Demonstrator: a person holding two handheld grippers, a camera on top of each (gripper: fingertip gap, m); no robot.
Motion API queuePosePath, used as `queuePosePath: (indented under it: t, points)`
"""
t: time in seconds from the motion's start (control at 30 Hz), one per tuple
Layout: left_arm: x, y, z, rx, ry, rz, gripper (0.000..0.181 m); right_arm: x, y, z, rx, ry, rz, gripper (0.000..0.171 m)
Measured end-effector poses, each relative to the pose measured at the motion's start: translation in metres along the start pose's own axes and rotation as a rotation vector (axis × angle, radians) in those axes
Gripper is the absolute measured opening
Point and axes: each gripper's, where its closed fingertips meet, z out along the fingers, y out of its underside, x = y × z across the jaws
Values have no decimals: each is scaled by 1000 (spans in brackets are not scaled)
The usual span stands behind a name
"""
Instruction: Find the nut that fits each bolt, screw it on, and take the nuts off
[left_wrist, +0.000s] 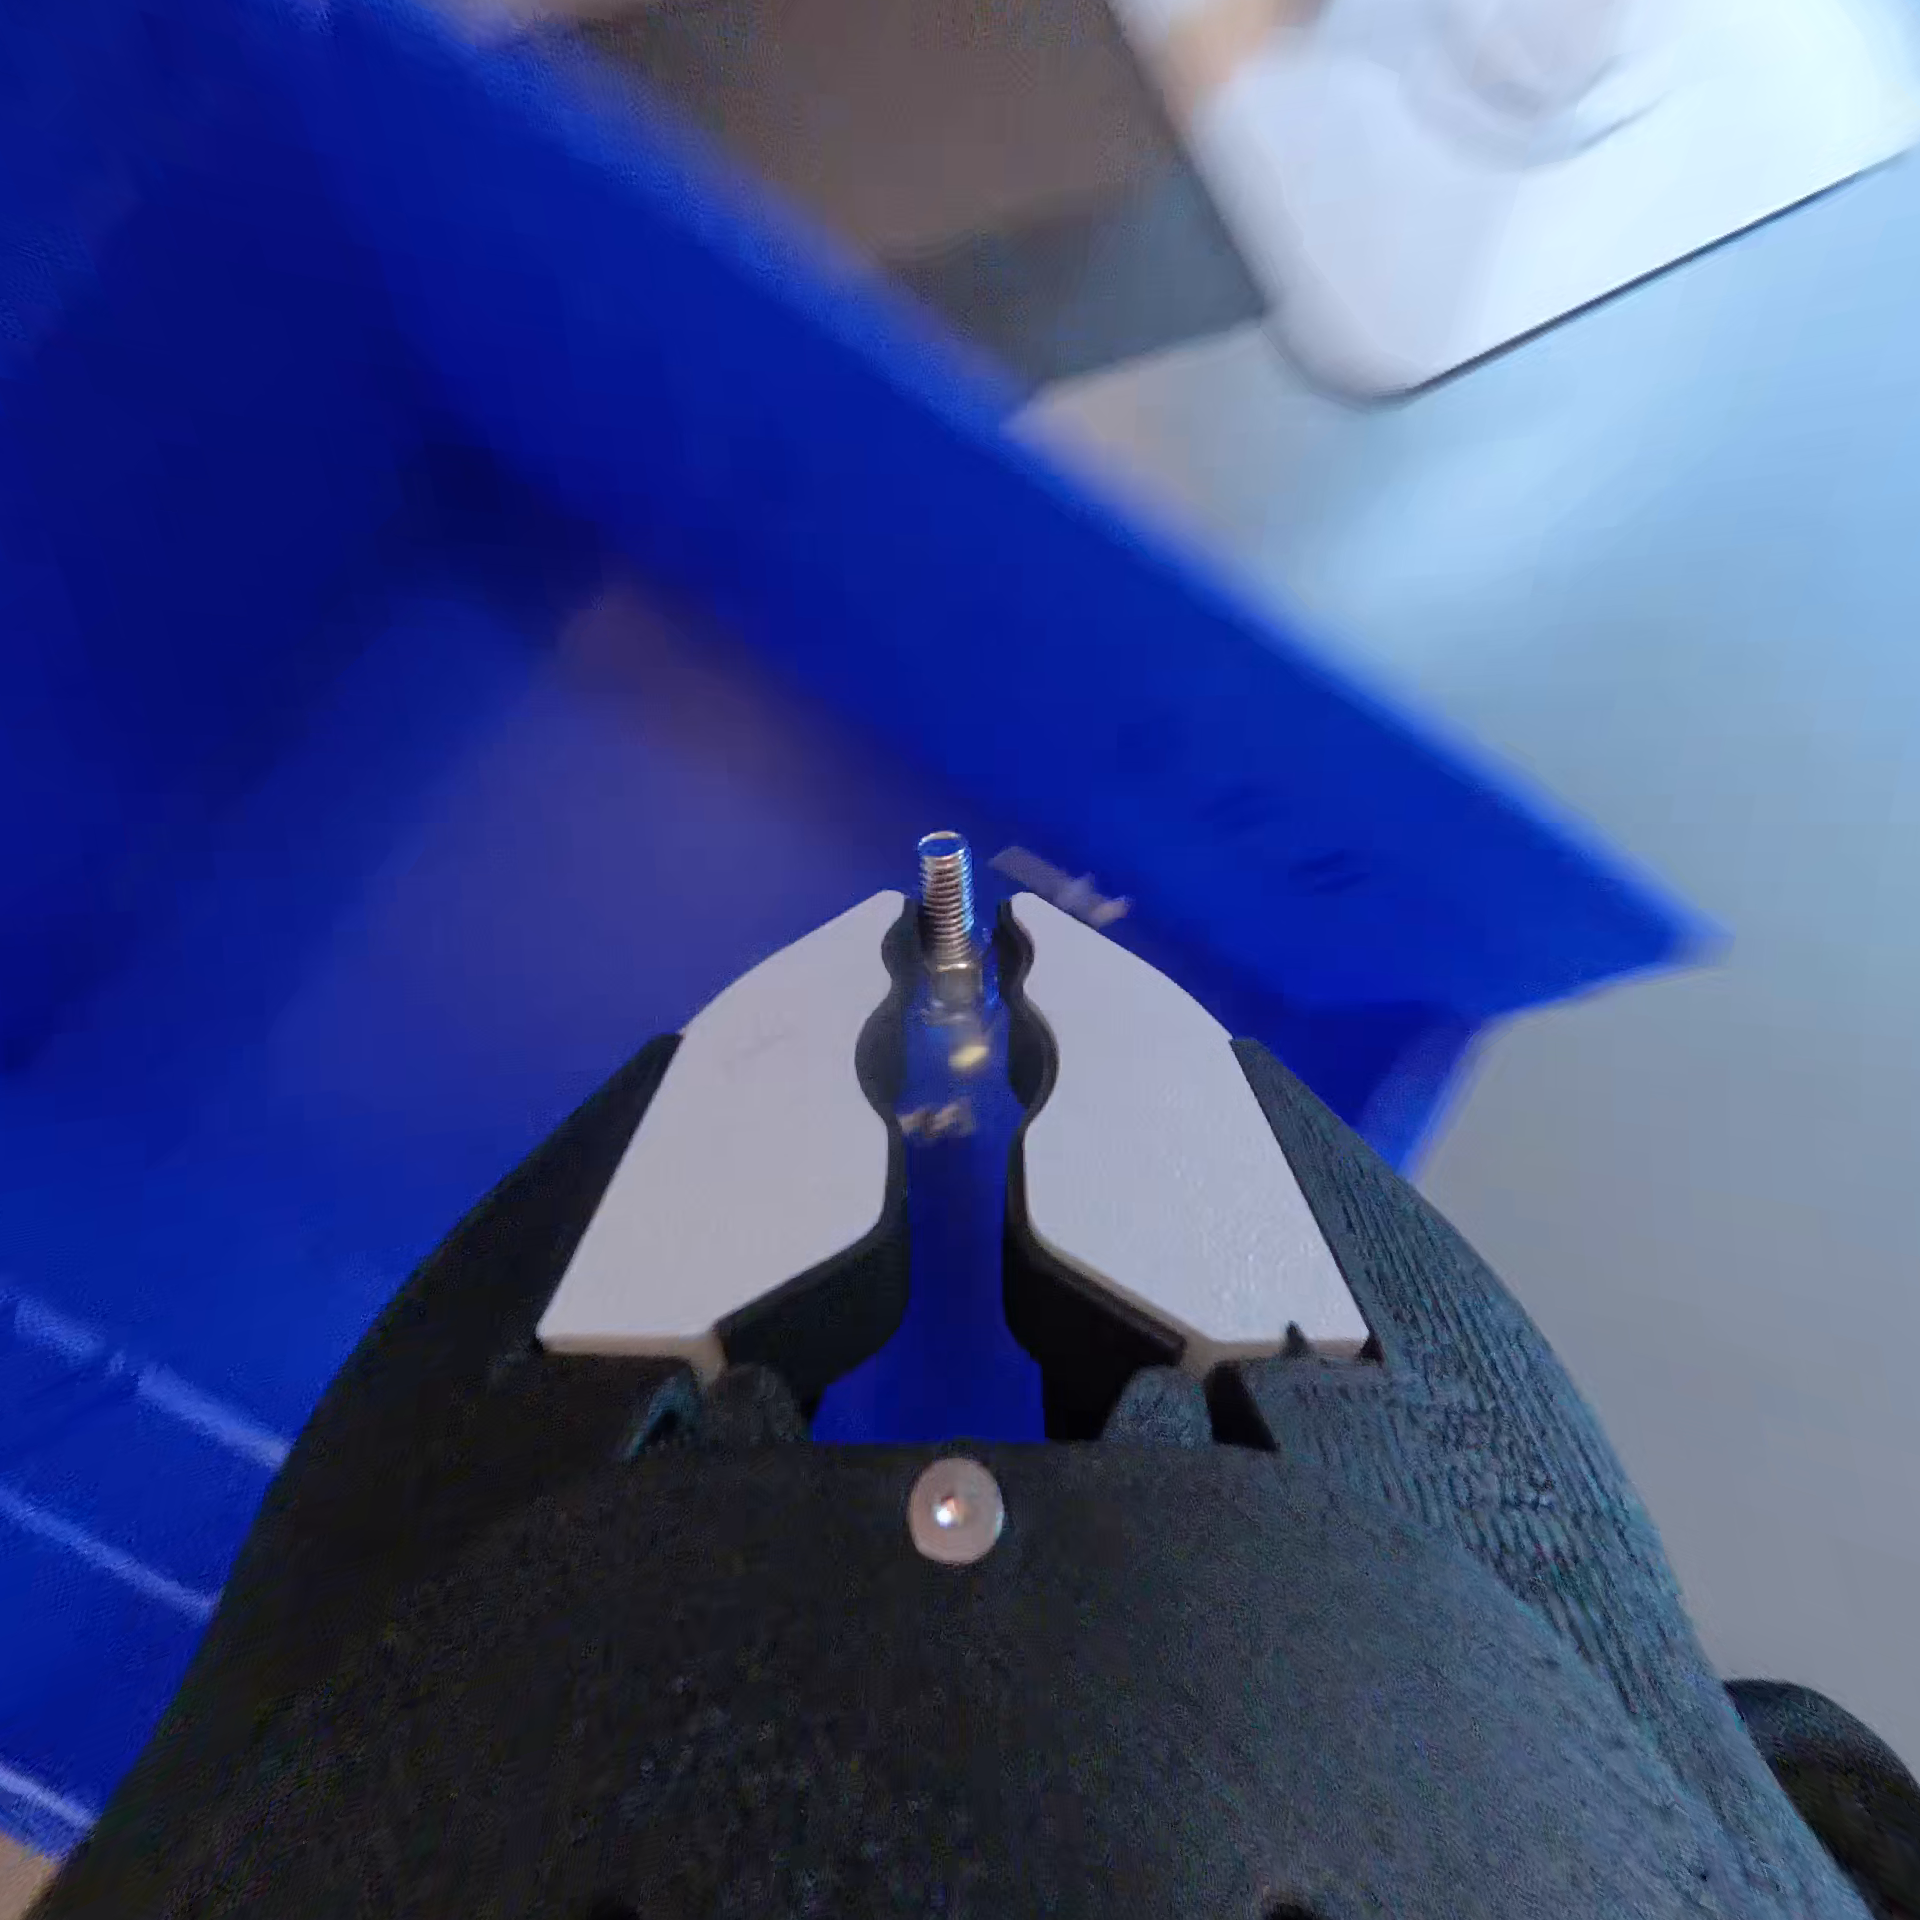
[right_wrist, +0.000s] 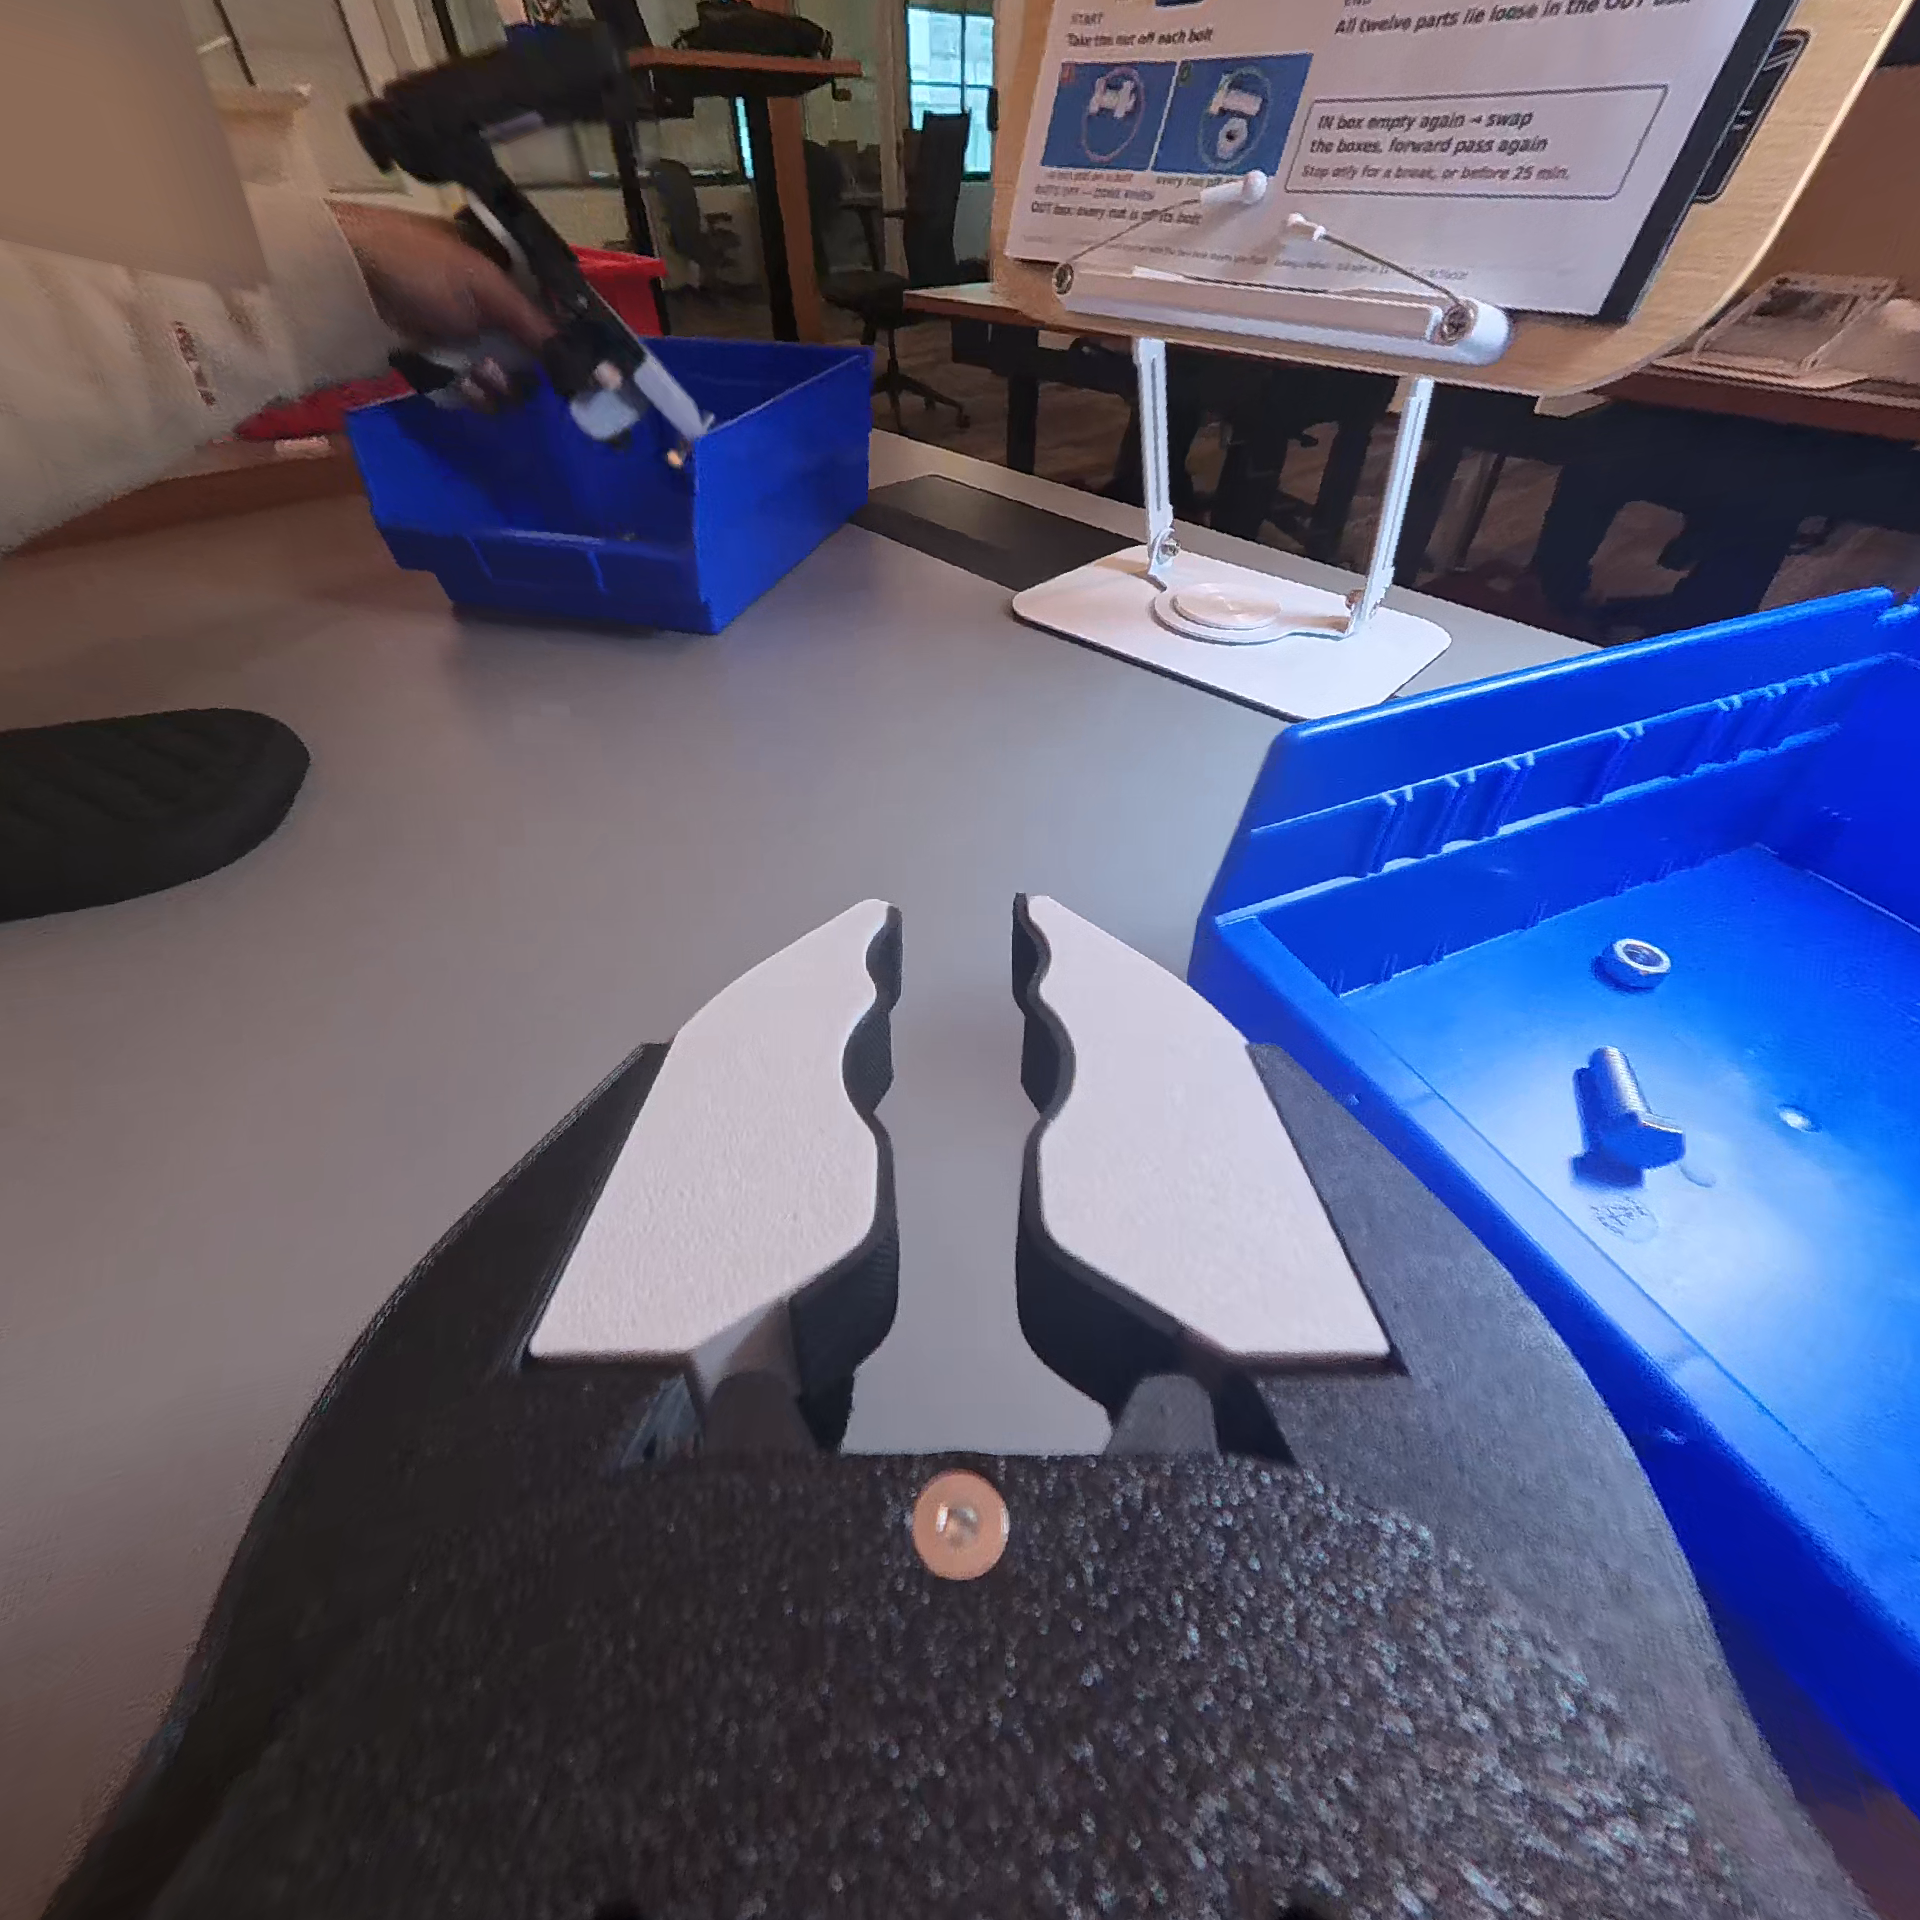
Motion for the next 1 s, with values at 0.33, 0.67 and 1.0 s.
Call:
queuePosePath:
  t: [0.33,0.67,1.0]
  points:
    - [266,-40,-133,784,600,453,10,-61,-32,30,62,-200,-26,26]
    - [411,24,-146,906,1121,543,10,-137,-93,56,209,-347,-119,37]
    - [414,30,-122,880,1107,515,10,-135,-83,63,189,-288,-148,19]
